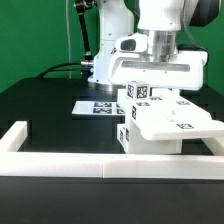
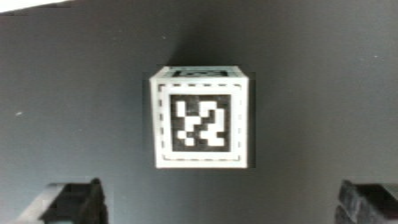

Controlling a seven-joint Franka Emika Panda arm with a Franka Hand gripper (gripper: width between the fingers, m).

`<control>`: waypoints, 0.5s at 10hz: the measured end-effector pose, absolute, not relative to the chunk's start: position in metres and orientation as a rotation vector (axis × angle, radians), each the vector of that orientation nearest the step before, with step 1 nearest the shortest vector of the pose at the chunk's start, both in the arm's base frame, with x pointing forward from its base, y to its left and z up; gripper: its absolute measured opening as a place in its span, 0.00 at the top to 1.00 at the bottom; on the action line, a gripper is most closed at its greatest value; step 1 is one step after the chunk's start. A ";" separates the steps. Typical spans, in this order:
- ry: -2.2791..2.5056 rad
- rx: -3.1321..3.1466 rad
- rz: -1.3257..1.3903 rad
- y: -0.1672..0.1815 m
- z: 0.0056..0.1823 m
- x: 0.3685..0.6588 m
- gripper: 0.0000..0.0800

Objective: Assemble chair

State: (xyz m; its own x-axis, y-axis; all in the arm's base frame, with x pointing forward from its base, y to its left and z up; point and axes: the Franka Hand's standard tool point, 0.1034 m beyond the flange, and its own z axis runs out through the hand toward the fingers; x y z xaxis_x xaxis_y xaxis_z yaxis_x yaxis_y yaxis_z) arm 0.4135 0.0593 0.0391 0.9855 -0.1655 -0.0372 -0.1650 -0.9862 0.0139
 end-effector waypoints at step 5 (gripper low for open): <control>-0.275 3.097 -0.074 0.050 0.027 0.408 0.19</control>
Offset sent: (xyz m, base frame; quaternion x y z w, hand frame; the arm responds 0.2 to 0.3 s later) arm 0.0000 0.0000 0.0000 0.0000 0.0000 0.0000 1.0000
